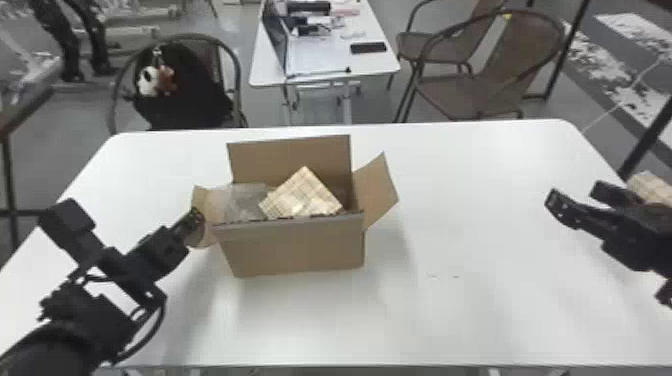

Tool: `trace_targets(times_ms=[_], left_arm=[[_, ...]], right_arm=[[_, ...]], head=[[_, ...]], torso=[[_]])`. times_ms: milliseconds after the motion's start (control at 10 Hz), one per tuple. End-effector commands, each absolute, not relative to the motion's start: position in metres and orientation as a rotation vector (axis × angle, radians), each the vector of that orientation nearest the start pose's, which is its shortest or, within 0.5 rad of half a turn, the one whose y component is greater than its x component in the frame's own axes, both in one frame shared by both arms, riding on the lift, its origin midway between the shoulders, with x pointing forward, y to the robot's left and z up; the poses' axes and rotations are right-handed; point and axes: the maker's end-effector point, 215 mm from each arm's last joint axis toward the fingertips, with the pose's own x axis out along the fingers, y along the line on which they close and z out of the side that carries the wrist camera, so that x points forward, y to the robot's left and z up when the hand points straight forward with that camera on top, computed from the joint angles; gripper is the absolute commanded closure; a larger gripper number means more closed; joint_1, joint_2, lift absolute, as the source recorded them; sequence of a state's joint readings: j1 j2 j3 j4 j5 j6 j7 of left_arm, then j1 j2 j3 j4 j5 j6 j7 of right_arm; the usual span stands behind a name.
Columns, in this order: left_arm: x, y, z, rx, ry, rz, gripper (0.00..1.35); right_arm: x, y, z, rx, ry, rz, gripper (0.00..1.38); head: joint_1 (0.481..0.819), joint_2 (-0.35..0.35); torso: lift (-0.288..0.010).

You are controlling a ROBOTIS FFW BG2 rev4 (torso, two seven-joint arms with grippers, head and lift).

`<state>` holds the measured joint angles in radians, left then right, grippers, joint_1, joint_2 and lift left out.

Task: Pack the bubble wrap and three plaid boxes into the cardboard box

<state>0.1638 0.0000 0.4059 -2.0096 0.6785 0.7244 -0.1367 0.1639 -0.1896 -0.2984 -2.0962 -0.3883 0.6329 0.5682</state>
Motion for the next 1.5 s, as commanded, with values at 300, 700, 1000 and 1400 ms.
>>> trace_targets(times_ms=[300, 700, 1000, 1400], left_arm=[[0.508, 0.314, -0.352, -0.633, 0.277, -0.052, 1.22], [0.508, 0.311, -0.353, -0.632, 0.279, -0.056, 1.22], [0.506, 0.313, -0.355, -0.634, 0.282, -0.053, 1.22], [0.504, 0.315, -0.357, -0.636, 0.281, -0.054, 1.22]], right_arm=[[0.436, -0.382, -0.364, 0.123, 0.127, 0.156, 0.32], [0.447, -0.482, -0.358, 0.063, 0.065, -0.012, 0.35], [0.482, -0.502, -0.356, 0.057, 0.053, 0.005, 0.36], [0.526, -0.486, -0.361, 0.031, 0.078, 0.093, 0.36]], head=[[0.695, -0.01], [0.695, -0.166], [0.695, -0.202], [0.695, -0.19]], torso=[[-0.174], [-0.174], [-0.174], [-0.174]])
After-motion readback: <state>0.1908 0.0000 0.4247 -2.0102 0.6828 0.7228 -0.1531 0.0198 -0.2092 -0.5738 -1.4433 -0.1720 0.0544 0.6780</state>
